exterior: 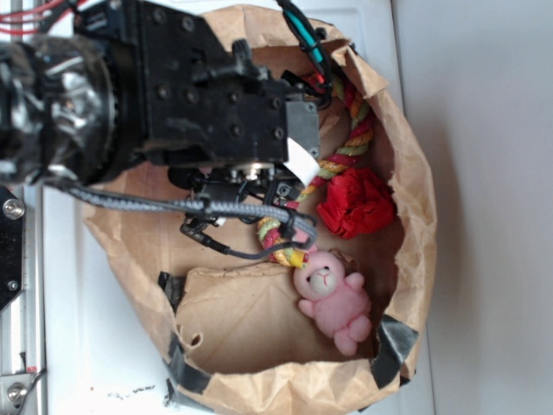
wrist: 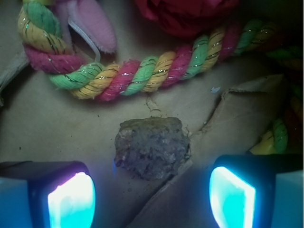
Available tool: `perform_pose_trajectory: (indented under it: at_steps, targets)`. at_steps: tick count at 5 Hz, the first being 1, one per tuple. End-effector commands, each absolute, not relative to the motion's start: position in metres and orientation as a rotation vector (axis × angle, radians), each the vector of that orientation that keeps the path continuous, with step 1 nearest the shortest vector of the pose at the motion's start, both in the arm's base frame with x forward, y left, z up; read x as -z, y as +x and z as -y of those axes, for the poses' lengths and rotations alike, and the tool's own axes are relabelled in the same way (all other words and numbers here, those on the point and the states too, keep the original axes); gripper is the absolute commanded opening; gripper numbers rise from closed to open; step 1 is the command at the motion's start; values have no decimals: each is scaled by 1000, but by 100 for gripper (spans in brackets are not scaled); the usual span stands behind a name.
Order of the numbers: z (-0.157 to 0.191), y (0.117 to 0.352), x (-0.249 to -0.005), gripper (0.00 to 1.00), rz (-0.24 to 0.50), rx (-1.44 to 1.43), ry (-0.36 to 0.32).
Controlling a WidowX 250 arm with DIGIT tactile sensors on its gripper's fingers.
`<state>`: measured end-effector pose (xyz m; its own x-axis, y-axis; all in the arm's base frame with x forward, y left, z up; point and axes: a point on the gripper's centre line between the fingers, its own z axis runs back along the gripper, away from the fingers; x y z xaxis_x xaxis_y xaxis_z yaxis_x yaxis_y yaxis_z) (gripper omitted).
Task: Grab the rock.
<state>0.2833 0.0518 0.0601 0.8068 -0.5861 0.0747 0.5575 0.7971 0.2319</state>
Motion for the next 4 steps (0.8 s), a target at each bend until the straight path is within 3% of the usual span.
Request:
perform_pose_trajectory:
  at_steps: [1,2,4]
  targets:
    - [-41,289,-76,100,175,655,178]
    - [-38,288,-72,100,188,694,130]
    - [-31,290,-62,100,243,691,134]
